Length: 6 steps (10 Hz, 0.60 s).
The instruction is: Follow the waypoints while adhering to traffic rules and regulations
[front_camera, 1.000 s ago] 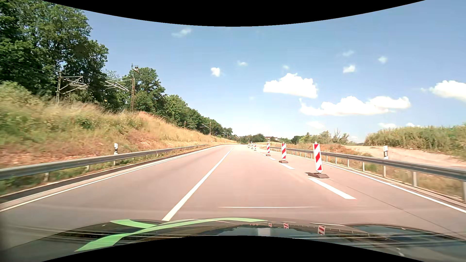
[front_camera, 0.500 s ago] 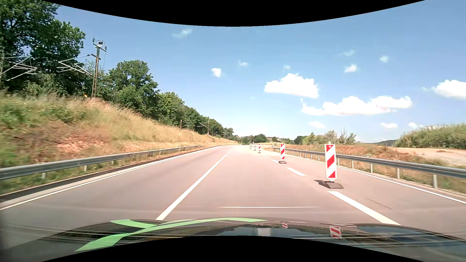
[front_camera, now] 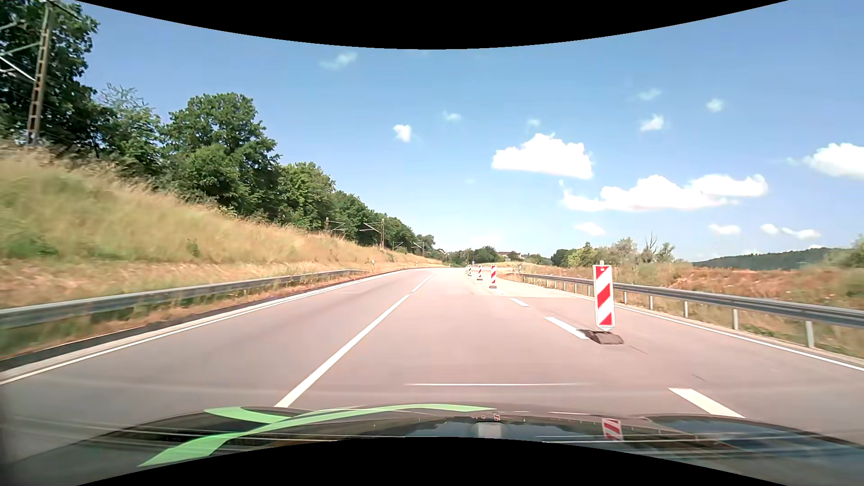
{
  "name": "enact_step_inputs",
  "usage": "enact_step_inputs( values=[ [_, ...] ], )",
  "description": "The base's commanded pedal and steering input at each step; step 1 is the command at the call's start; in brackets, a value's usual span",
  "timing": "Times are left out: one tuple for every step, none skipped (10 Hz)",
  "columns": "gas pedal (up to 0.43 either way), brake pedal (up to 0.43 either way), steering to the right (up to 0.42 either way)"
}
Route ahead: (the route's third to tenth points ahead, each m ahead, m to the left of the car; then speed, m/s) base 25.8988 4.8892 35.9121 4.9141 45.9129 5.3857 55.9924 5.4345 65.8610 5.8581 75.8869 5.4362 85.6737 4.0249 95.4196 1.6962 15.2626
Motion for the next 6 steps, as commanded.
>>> enact_step_inputs(
  values=[
    [0.0, 0.0, -0.004],
    [0.0, 0.0, -0.004],
    [0.0, 0.0, -0.004],
    [0.008, 0.0, -0.004],
    [0.028, 0.0, -0.004],
    [0.028, 0.0, -0.004]
  ],
)
